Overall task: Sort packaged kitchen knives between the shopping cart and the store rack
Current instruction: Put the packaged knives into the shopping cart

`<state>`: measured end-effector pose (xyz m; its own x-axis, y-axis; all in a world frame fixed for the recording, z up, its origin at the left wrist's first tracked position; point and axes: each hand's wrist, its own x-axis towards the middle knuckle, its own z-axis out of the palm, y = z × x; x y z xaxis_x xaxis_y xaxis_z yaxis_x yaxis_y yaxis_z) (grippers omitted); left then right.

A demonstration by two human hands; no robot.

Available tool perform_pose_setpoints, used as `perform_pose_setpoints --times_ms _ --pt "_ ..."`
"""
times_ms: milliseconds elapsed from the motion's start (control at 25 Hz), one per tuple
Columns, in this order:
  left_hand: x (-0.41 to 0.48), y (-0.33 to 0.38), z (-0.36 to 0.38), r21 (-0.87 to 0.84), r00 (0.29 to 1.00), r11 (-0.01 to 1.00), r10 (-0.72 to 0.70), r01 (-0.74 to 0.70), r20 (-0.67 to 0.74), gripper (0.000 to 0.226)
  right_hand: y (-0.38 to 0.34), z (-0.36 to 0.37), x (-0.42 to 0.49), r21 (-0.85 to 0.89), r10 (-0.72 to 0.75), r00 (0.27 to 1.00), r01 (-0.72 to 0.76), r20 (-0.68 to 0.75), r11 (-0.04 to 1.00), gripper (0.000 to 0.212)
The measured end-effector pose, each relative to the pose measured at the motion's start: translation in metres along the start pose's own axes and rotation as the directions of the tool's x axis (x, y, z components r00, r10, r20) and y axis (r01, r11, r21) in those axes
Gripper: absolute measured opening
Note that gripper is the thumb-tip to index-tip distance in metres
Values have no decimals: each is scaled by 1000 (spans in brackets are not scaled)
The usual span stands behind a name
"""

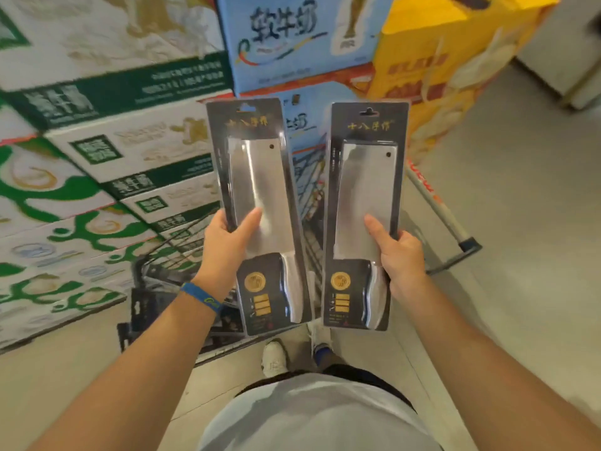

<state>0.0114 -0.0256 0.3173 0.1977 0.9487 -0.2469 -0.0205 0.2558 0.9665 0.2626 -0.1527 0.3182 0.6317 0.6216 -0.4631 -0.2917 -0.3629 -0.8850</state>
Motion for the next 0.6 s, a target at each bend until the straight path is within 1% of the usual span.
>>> perform_pose_setpoints --times_ms 80,200,240,360,400,520,600 --pt "0 1 29 26 995 1000 0 -3 101 42 2 -27 -13 -24 -12 994 9 -111 1000 85" --pt "-5 6 88 147 970 986 43 -80 240 40 -1 -78 -30 26 0 956 8 -293 1000 88" --pt "-8 8 110 184 957 977 56 -112 284 39 -3 -97 -34 60 6 939 16 -345 998 85" --pt "-18 15 177 245 918 955 61 -169 393 32 -9 -159 -44 160 8 885 75 -466 984 72" --pt "-22 17 200 252 904 952 51 -172 424 34 -10 -180 -46 188 10 873 94 -488 978 67" --pt "-37 22 282 276 868 941 35 -195 495 49 -11 -253 -51 207 -51 830 198 -556 958 38" --pt "-58 23 351 291 838 926 46 -240 544 56 -13 -314 -57 169 -121 772 285 -624 943 27"
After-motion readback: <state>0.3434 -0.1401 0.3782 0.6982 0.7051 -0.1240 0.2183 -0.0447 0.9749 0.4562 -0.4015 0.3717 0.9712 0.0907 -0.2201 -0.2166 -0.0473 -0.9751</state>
